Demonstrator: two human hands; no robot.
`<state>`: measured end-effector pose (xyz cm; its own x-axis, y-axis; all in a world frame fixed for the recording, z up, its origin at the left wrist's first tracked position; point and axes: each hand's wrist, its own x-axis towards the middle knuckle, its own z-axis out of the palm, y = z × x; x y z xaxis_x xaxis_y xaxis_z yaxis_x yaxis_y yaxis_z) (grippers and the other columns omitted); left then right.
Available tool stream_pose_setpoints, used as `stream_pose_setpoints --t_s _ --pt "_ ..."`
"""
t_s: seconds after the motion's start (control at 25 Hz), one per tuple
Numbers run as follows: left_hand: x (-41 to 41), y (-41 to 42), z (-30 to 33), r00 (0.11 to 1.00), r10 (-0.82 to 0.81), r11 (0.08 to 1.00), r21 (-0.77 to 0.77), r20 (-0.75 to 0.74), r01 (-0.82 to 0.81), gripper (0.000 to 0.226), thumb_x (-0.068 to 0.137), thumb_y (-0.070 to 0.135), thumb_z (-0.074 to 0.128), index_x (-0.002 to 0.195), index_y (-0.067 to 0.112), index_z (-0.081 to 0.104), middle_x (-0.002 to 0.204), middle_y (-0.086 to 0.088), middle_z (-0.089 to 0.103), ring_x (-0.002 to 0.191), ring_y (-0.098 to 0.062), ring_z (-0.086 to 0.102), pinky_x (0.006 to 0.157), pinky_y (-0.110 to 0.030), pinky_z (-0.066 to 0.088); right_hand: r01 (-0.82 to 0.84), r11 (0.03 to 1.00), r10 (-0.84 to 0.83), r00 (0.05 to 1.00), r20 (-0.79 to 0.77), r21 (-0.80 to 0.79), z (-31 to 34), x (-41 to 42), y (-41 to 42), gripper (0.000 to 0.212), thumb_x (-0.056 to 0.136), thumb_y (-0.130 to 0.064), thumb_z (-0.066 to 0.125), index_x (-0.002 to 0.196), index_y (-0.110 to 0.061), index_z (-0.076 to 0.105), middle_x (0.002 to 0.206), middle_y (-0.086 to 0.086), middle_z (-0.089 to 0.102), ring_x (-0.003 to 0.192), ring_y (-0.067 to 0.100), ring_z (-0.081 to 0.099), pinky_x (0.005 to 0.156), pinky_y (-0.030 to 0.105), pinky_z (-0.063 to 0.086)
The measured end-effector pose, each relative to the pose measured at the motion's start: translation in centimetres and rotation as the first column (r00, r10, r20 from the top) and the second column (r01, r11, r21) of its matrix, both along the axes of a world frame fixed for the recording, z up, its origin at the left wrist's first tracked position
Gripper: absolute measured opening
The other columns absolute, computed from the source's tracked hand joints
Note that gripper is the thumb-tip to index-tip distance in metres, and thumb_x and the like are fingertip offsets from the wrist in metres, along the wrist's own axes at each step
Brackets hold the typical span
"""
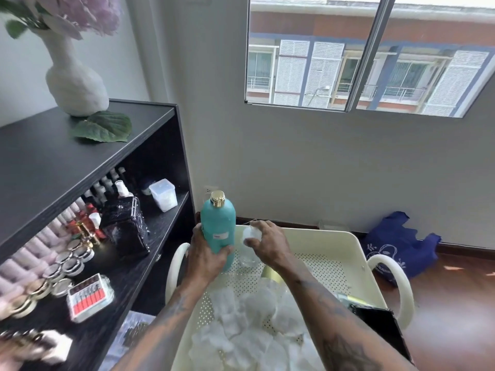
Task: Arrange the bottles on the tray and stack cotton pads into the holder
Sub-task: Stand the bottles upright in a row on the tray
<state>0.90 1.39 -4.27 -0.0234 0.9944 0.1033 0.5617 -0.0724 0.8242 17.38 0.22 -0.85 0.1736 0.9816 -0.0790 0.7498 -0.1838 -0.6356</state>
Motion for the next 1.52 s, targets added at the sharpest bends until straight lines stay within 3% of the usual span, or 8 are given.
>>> stream_pose_setpoints --t_s 0.16,0.36,0.48,0.6,0.88,1.08,1.24,1.52 --pt "0.0 0.3 1.0 0.998 0.057 0.997 -0.053 0.014 -0.056 0.094 0.072 0.024 0.086 0.145 0.001 0.031 0.142 -0.020 0.044 0.134 -0.035 0.040 0.109 -0.049 0.037 -0.069 0.994 0.047 0.973 -0.227 -0.090 1.0 -0.2 -0.9 0.067 0.093 -0.024 0.064 0.151 -0.032 0.030 0.156 0.003 0.035 0.139 0.023 0.040 0.115 0.044 0.034" --pt "1.5 -4.7 -0.1 0.973 0.228 0.970 0.072 0.045 -0.231 0.051 0.077 0.026 0.075 0.119 0.018 0.048 0.112 -0.006 0.054 0.109 -0.032 0.054 0.084 -0.045 0.051 0.212 0.977 -0.205 0.962 0.181 -0.018 -0.8 1.8 -9.2 0.055 0.090 -0.047 0.055 0.138 -0.024 0.041 0.134 0.004 0.045 0.112 0.021 0.052 0.090 0.036 0.047" --pt "4.5 -7.9 -1.7 0.946 -0.082 0.968 -0.249 -0.314 0.001 0.047 0.080 0.053 0.060 0.118 0.028 0.047 0.120 0.000 0.052 0.116 -0.025 0.049 0.088 -0.041 0.044 0.275 0.907 -0.228 0.957 0.179 -0.319 -3.2 0.1 -11.9 0.082 0.082 -0.063 0.056 0.143 -0.024 0.019 0.128 0.011 0.042 0.115 0.029 0.053 0.088 0.039 0.046" --pt "5.7 -8.4 -2.6 0.813 -0.270 0.907 -0.419 -0.516 0.035 0.066 0.082 0.066 0.049 0.133 0.025 0.046 0.136 0.000 0.052 0.128 -0.025 0.043 0.101 -0.045 0.036 0.293 0.898 -0.248 0.953 0.171 -0.329 -4.3 -0.5 -12.2 0.092 0.084 -0.063 0.053 0.148 -0.023 0.000 0.125 0.011 0.049 0.110 0.030 0.059 0.086 0.039 0.047" --pt "5.0 -8.1 -1.8 0.831 -0.144 0.986 -0.149 -0.537 0.075 0.054 0.084 0.059 0.053 0.124 0.023 0.056 0.119 0.003 0.061 0.113 -0.019 0.052 0.090 -0.036 0.046 0.338 0.908 -0.306 0.938 0.160 -0.246 -4.7 0.2 -11.9 0.090 0.089 -0.058 0.054 0.151 -0.020 0.000 0.126 0.005 0.056 0.109 0.024 0.060 0.087 0.036 0.046" --pt "5.1 -7.0 0.9 0.880 -0.037 0.964 0.215 -0.473 0.156 0.051 0.076 0.039 0.077 0.119 0.018 0.060 0.102 -0.001 0.063 0.095 -0.022 0.061 0.071 -0.034 0.054 0.395 0.914 -0.380 0.913 0.149 -0.092 -2.5 1.3 -11.4 0.061 0.094 -0.047 0.049 0.142 -0.018 0.026 0.120 0.005 0.052 0.092 0.019 0.056 0.078 0.032 0.045" --pt "7.3 -4.0 4.2 0.709 -0.035 0.858 0.343 -0.705 0.383 0.042 0.073 0.027 0.079 0.111 0.016 0.064 0.097 -0.003 0.069 0.090 -0.025 0.061 0.074 -0.039 0.050 0.352 0.936 -0.351 0.922 0.163 0.019 0.6 5.1 -8.2 0.047 0.093 -0.039 0.054 0.133 -0.017 0.043 0.119 0.009 0.053 0.097 0.023 0.053 0.080 0.032 0.041" --pt "10.9 1.6 5.8 0.440 -0.196 0.860 0.062 -0.876 0.506 0.027 0.086 0.008 0.056 0.111 0.016 0.063 0.106 -0.003 0.065 0.106 -0.024 0.048 0.095 -0.039 0.032 0.162 0.986 -0.155 0.973 0.172 -0.026 0.8 8.6 -4.3 0.048 0.090 -0.027 0.060 0.135 -0.020 0.045 0.132 0.007 0.051 0.116 0.028 0.052 0.096 0.034 0.041"
